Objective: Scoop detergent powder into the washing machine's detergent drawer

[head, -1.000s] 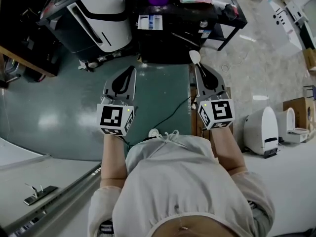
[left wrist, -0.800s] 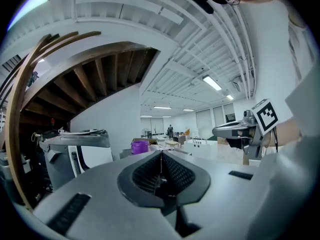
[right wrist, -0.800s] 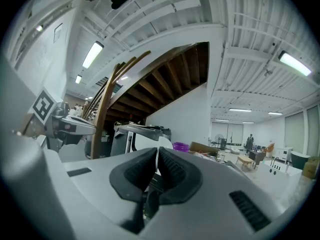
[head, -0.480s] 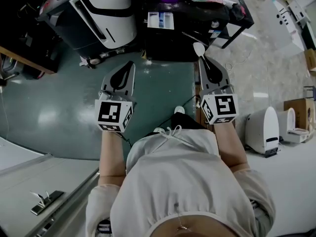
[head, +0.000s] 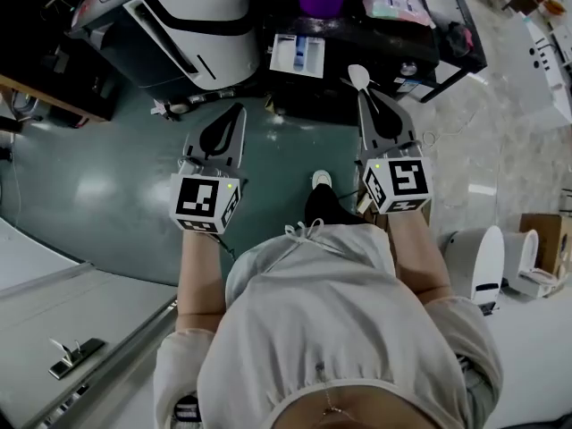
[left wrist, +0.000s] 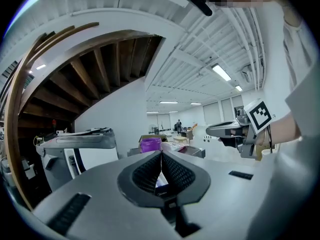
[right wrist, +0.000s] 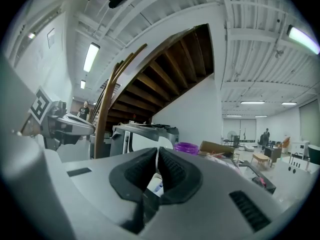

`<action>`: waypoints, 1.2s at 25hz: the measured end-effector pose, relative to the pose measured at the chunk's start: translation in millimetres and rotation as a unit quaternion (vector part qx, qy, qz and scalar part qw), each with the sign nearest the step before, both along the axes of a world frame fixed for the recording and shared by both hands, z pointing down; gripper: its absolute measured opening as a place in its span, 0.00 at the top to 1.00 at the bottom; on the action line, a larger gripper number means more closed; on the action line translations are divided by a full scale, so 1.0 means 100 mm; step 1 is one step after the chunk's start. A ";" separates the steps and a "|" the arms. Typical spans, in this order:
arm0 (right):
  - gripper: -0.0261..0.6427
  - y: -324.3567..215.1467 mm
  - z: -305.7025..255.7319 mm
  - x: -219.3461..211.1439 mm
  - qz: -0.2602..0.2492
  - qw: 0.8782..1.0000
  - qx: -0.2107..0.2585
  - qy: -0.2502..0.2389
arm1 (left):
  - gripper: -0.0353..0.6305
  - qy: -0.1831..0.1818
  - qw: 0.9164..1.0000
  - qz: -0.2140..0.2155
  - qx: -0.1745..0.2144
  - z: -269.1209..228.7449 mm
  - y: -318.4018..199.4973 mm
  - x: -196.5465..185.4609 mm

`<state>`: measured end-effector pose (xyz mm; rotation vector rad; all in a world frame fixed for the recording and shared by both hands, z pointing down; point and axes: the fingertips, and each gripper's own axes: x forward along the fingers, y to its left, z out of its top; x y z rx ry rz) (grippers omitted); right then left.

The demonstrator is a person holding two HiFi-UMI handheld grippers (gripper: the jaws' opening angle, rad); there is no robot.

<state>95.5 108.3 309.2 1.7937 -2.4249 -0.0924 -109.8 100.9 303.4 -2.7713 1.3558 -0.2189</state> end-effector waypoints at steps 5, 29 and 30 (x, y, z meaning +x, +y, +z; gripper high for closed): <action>0.95 -0.80 -0.01 0.41 -0.033 0.999 -0.007 -0.005 | 0.91 -0.012 1.000 -0.016 0.005 -0.05 -0.67 0.52; 0.94 -3.33 -0.01 0.91 -0.111 0.988 -0.072 0.073 | 0.91 -0.002 0.998 -0.058 -0.014 0.03 -2.77 1.13; 0.94 -3.44 0.01 0.89 -0.112 0.987 -0.082 0.081 | 0.91 -0.004 0.998 -0.054 -0.015 0.04 -2.87 1.12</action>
